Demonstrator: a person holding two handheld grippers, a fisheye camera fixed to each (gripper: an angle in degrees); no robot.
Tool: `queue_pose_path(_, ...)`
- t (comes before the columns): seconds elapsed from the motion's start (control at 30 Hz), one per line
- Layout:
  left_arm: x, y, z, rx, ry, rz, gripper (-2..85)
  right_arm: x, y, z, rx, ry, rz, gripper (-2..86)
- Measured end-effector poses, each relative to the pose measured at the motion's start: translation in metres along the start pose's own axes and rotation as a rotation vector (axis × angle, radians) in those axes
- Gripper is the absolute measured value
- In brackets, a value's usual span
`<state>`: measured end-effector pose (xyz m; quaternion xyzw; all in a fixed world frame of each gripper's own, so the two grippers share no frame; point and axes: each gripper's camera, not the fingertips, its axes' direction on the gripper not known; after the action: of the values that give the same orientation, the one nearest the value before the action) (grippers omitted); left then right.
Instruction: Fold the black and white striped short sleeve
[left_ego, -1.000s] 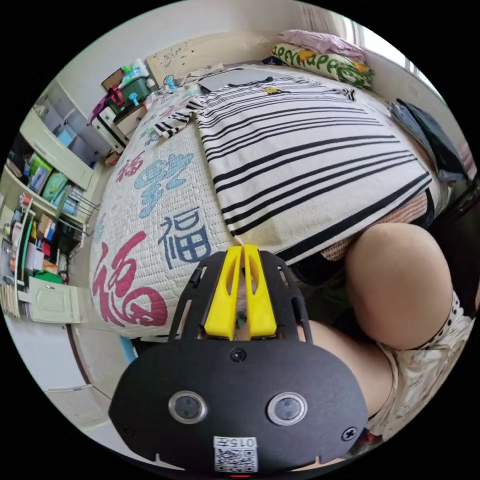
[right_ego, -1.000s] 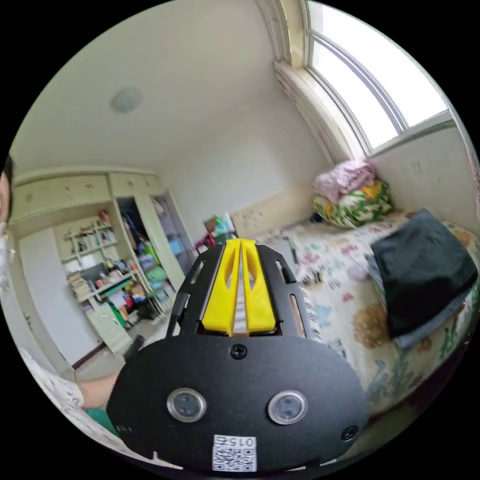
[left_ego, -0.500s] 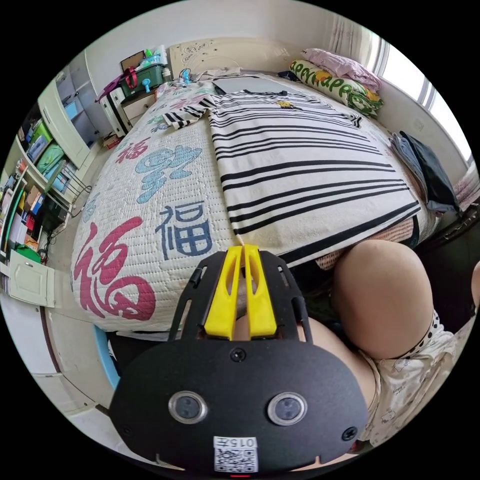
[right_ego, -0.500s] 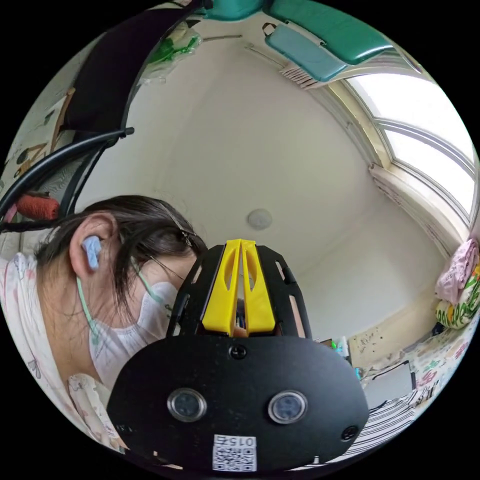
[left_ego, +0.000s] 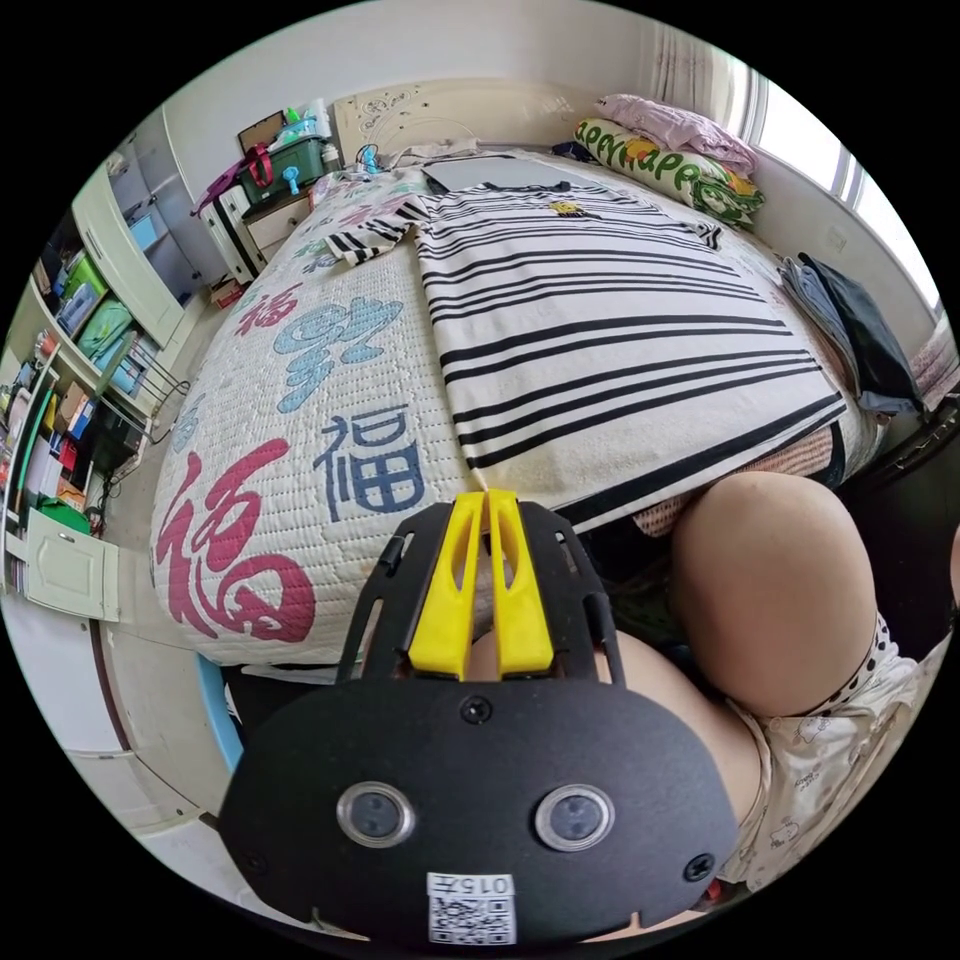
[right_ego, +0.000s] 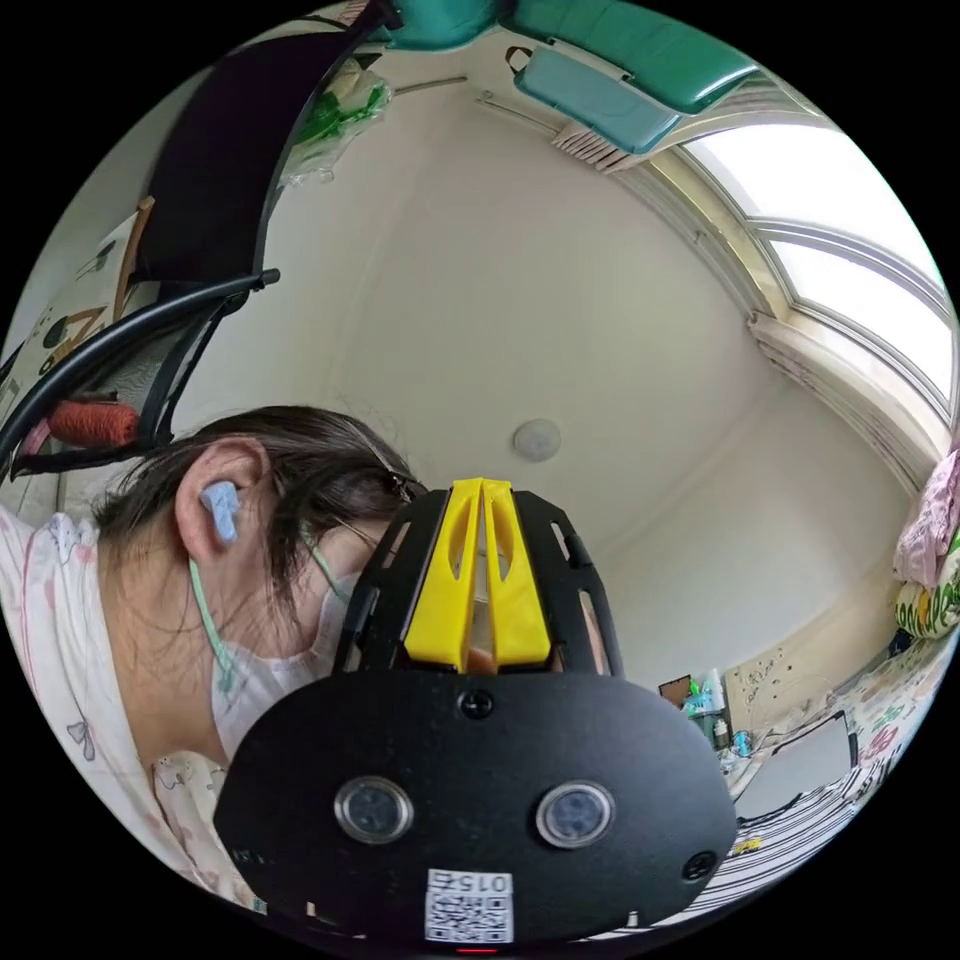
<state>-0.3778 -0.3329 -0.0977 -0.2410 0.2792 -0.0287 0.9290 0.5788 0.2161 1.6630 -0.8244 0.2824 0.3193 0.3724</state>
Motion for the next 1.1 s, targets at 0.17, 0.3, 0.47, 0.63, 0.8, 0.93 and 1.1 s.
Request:
queue_pose_path(0.17,-0.005,0.0,-0.002,0.005,0.008,-0.015,0.3,0.006,-0.018,-0.067,0.169,-0.122,0.055,-0.5)
queue_pose_path(0.3,-0.008,0.001,-0.003,0.007,0.008,-0.024,0.3,-0.002,-0.03,-0.084,0.159,-0.134,0.013,-0.5)
queue_pose_path(0.47,-0.008,0.001,-0.004,0.006,-0.004,-0.015,0.3,0.02,-0.043,-0.105,0.148,-0.161,0.081,-0.5)
queue_pose_path(0.63,-0.011,0.002,-0.005,0.006,0.0,-0.02,0.3,0.019,-0.054,-0.121,0.182,-0.147,0.028,-0.5)
queue_pose_path(0.8,-0.011,0.003,-0.005,0.007,-0.007,-0.018,0.3,0.034,-0.067,-0.13,0.191,-0.154,0.053,-0.5)
queue_pose_path(0.93,-0.012,0.004,-0.005,0.006,-0.012,-0.015,0.3,0.049,-0.072,-0.122,0.12,-0.206,0.098,-0.5)
queue_pose_path(1.1,-0.014,0.006,-0.005,0.008,-0.009,-0.021,0.3,0.051,-0.085,-0.132,0.192,-0.124,0.026,-0.5)
